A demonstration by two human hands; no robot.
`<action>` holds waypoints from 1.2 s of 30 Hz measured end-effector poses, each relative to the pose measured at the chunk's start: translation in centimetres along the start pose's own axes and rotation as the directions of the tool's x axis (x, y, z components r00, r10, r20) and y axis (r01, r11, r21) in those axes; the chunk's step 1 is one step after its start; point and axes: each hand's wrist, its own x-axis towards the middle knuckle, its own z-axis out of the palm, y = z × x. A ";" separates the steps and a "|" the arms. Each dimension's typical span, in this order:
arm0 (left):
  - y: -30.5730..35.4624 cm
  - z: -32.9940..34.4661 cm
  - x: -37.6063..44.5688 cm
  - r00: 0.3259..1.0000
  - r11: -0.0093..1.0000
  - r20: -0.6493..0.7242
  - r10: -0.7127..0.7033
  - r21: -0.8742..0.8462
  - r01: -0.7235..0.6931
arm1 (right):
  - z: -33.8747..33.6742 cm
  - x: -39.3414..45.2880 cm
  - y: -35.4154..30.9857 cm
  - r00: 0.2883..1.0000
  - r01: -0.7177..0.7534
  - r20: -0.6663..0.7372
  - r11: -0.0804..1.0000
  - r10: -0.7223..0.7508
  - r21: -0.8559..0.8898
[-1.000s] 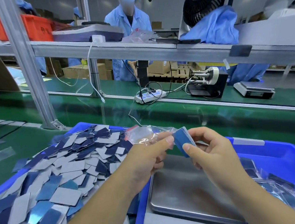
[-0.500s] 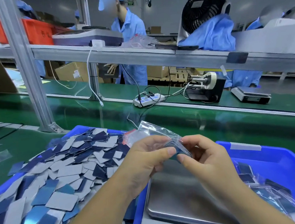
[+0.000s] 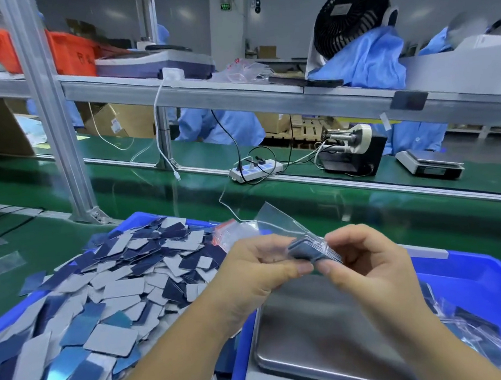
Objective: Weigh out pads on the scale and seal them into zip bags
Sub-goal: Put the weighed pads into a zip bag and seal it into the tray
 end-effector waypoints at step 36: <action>-0.6 0.7 0.2 0.990 0.995 -0.105 0.090 0.044 -0.085 | 1.0 0.3 0.1 0.955 -0.275 0.002 0.880 0.298 0.387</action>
